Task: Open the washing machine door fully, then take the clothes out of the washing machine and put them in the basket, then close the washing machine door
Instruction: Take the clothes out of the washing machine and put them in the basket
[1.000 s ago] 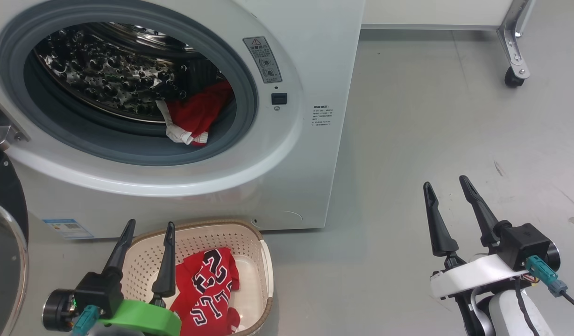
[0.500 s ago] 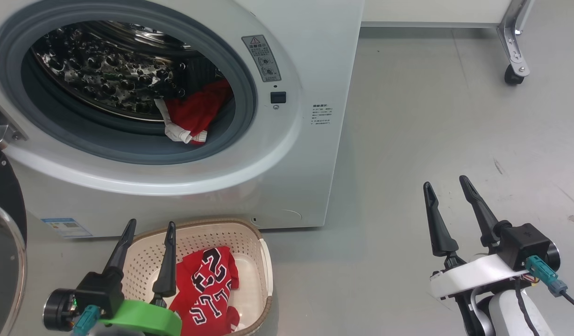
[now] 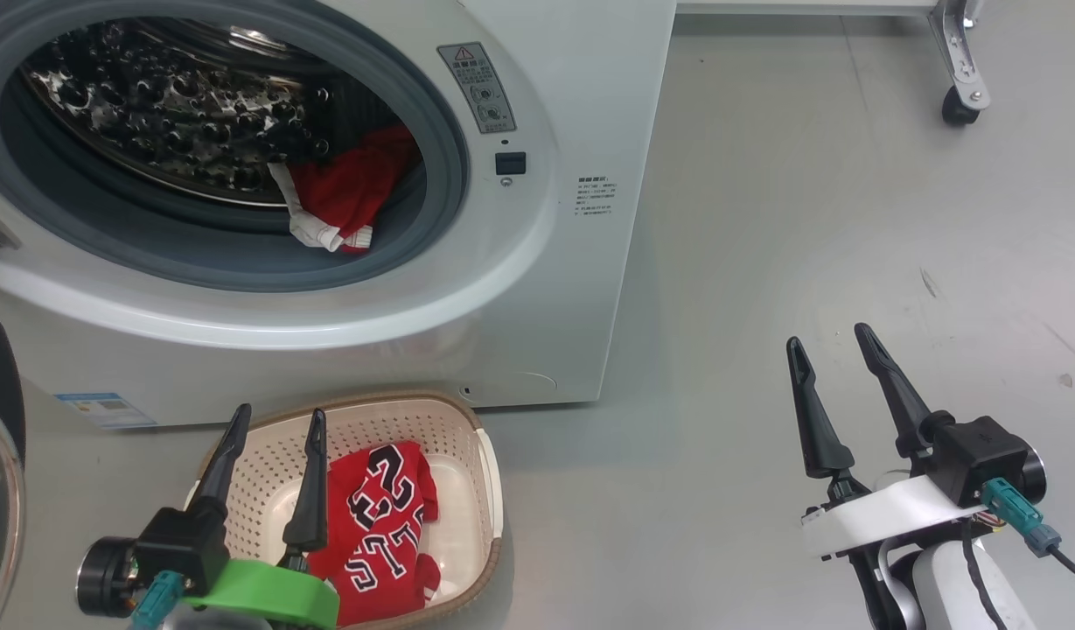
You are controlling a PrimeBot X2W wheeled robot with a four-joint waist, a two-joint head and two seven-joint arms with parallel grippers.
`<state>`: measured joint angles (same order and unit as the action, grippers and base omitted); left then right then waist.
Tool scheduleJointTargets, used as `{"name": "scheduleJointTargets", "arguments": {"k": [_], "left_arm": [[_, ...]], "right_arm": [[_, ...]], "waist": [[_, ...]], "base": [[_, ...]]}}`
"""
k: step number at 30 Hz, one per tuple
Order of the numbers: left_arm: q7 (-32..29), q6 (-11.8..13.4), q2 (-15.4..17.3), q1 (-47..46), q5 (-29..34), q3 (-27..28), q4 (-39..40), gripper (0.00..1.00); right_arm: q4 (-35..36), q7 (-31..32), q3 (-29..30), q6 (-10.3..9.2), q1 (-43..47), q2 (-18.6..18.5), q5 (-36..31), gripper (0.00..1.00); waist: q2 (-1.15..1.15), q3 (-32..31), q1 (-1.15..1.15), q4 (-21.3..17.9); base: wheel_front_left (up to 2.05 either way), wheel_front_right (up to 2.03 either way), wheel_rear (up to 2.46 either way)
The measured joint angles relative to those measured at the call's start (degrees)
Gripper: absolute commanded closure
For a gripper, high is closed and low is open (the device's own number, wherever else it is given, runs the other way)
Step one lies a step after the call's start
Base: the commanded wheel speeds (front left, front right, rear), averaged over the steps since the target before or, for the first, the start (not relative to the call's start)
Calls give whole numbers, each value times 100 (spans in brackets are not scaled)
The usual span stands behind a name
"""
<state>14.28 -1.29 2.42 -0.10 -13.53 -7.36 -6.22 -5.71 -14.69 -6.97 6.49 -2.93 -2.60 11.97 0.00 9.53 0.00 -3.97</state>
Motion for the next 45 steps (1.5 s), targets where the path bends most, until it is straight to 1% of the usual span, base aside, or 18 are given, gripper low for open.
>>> {"name": "scheduleJointTargets", "arguments": {"k": [9,16,26,32,36,39,41,45], "left_arm": [[0,2,38,-197,52,144,26,0],[-34,52,302,-751,96,325,-100,0],[-656,187,622,-1806,163,568,-336,0],[-1141,209,679,-2335,133,662,-645,0],[-1472,259,813,-2697,137,678,-859,0],[-1624,259,881,-2853,146,675,-982,0],[-1829,259,959,-3090,166,655,-1132,0],[-2086,259,1012,-3371,204,613,-1366,0]], "right_arm": [[92,0,-134,1,-40,0,0,0],[135,0,-254,1,-227,1,9,0],[155,0,-414,1,-438,1,187,0],[165,0,-447,1,-531,1,257,0],[177,0,-478,-1,-619,1,298,0],[191,0,-490,-7,-662,2,314,0],[201,0,-501,-9,-711,2,316,0],[203,0,-531,-11,-753,2,374,0]], "waist": [[0,451,0,-141],[0,838,0,-365],[0,1288,0,-857],[0,1521,0,-1124],[0,1669,0,-1253],[0,1731,0,-1308],[0,1819,0,-1375],[0,1908,0,-1438]], "base": [[0,0,0],[0,0,0],[0,0,0],[0,0,0],[0,0,0],[0,0,0],[0,0,0],[0,0,0]]}}
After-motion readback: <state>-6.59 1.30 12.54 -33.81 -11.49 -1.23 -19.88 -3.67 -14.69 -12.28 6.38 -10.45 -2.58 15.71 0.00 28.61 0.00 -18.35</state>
